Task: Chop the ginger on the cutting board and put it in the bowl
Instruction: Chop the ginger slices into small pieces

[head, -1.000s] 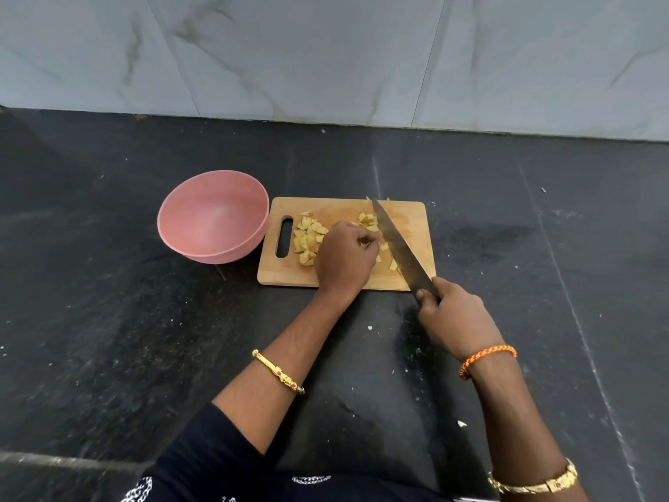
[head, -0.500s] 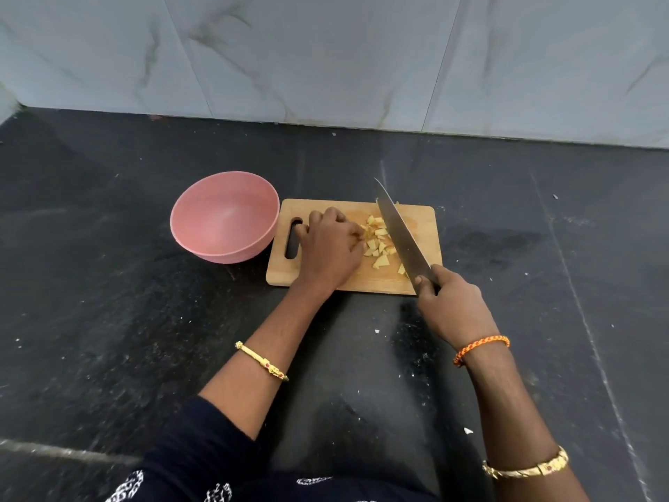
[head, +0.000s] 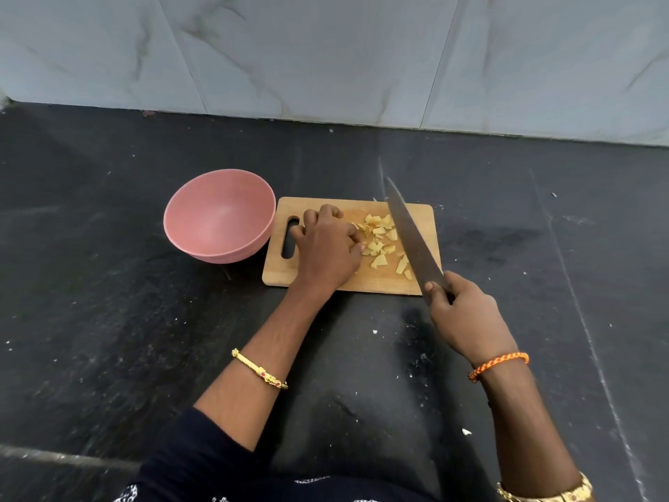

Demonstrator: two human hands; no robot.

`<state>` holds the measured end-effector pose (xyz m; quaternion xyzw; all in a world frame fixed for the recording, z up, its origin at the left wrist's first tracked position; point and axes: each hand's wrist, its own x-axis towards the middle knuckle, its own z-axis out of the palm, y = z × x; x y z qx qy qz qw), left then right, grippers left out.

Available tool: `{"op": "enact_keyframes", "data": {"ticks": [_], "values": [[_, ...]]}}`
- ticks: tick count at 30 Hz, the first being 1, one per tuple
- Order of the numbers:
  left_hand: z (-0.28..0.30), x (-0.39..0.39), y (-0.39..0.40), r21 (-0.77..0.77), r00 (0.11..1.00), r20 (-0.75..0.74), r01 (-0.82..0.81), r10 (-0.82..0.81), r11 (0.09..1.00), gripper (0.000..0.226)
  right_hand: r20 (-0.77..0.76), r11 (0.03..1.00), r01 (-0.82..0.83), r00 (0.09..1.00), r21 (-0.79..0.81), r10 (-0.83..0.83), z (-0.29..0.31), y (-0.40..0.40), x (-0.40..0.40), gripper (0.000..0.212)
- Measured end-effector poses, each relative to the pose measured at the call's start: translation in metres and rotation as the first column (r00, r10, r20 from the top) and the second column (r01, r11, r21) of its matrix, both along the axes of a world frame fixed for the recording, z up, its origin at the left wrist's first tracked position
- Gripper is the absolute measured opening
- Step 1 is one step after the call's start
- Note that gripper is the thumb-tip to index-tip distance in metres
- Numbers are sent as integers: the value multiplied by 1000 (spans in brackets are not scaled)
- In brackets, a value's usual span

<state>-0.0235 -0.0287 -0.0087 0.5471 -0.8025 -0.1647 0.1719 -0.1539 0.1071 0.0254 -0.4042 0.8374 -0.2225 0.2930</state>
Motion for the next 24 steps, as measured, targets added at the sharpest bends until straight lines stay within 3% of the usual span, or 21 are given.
{"op": "enact_keyframes", "data": {"ticks": [5, 15, 20, 24], "values": [[-1, -3, -4, -14, 997, -75, -36, 35, 999, 20, -75, 993, 110, 992, 46, -106, -2, -11, -12, 24], [-16, -5, -2, -165, 927, -371, -123, 53, 979, 33, -312, 979, -118, 935, 167, 166, 6, 1, 6, 20], [-8, 1, -16, -159, 928, -363, -152, 85, 975, 32, -248, 996, 47, 968, 82, -25, 7, -5, -8, 13], [2, -17, -35, -176, 976, -135, 146, -171, 973, 35, -190, 990, 118, 976, 73, -103, 8, -18, -23, 18]]}}
